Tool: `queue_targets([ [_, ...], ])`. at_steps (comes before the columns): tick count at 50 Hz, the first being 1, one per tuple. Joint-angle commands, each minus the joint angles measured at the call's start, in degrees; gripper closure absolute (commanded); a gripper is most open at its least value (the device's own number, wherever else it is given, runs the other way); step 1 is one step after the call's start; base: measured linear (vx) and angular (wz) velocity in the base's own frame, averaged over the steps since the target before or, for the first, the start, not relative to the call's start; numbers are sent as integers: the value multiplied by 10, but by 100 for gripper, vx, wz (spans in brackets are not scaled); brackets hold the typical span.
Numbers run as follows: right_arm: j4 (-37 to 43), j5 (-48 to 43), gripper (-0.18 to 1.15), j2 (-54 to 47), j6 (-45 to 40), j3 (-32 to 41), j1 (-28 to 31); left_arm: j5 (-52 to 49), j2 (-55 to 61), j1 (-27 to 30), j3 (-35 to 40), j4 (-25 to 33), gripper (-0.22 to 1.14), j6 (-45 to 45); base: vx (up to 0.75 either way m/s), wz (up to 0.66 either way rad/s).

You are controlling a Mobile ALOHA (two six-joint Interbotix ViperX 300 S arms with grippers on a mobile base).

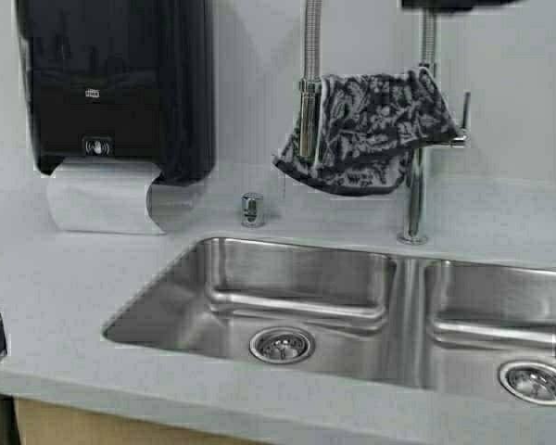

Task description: Get the cloth and wipe up the spill under the wine glass

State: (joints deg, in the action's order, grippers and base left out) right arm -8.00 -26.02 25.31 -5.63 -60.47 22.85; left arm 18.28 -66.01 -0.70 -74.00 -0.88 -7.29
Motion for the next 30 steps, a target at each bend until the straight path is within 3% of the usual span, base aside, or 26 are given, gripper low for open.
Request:
queue_targets([
  [1, -1, -38, 87, -33, -1, -11, 4, 3, -7, 0, 8, -1, 89, 1, 23, 5],
  [20, -3, -102, 50, -143, -1, -34, 40, -1, -6, 0, 6, -1, 89, 2, 20, 2],
  [30, -2, -125, 14, -221, -3, -11, 56, -1, -5, 0, 5, -1, 89, 2, 13, 1],
])
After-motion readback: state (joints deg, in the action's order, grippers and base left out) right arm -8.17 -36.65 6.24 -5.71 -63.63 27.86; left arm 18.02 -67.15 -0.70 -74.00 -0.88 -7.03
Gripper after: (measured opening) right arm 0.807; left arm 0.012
